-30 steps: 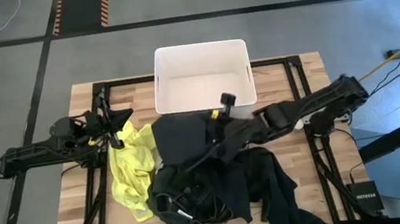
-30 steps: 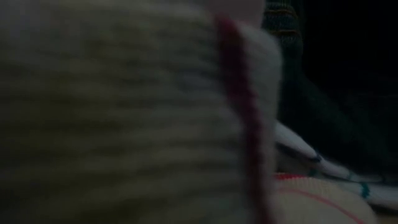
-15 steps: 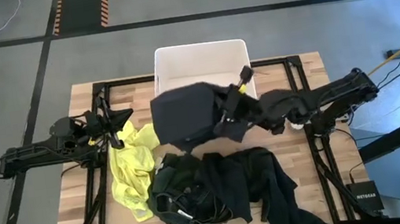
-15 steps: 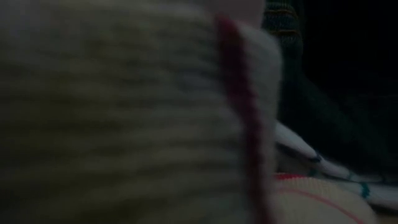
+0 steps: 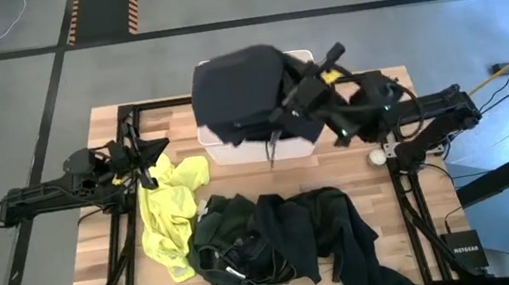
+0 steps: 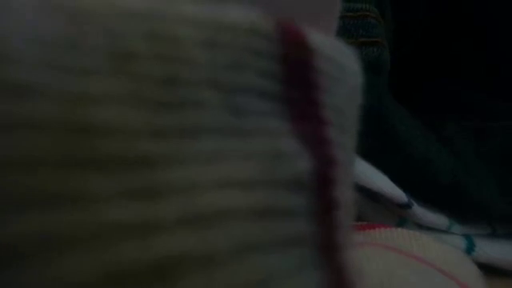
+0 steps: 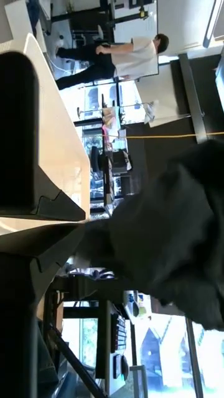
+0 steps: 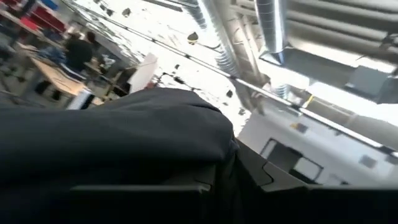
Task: Sort clothes
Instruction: Put the gray shorts into the white laundry organizer
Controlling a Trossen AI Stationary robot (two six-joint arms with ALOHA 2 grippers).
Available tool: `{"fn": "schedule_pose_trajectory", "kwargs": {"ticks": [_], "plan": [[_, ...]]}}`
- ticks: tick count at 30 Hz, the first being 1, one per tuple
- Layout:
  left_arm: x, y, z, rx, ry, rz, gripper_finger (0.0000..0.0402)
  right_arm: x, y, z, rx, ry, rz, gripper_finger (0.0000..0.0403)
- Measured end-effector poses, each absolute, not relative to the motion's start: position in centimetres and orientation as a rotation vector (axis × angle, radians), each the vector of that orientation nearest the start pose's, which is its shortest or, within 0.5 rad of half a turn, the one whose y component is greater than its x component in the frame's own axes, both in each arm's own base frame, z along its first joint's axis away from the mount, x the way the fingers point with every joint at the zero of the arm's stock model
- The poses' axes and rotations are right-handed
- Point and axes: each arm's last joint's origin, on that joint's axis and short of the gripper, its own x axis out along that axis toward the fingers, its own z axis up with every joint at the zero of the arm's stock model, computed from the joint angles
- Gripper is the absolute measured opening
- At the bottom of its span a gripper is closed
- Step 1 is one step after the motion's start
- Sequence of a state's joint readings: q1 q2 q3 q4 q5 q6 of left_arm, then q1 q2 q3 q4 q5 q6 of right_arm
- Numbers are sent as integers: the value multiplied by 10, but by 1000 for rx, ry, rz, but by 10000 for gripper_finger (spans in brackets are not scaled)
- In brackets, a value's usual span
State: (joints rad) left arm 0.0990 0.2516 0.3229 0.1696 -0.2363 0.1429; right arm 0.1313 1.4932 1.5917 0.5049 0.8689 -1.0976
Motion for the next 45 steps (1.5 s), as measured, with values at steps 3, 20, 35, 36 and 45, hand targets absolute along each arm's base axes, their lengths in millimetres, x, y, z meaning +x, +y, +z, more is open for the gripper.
{"fn": "schedule_pose_trajectory", "kwargs": {"ticks": [3, 20, 35, 36, 45], "plan": [[96, 16, 269, 125, -217, 352, 13, 310, -4, 499, -745, -59, -968, 32], [96, 16, 269, 145, -214, 355, 13, 318, -90, 424, -358, 403, -896, 32], [96, 16, 270, 145, -215, 355, 13, 339, -111, 364, -167, 669, -828, 37], [96, 16, 270, 145, -215, 355, 13, 341, -112, 361, -168, 680, -826, 39], [96, 16, 269, 146, -213, 355, 13, 362, -117, 330, -127, 741, -839, 68]]}}
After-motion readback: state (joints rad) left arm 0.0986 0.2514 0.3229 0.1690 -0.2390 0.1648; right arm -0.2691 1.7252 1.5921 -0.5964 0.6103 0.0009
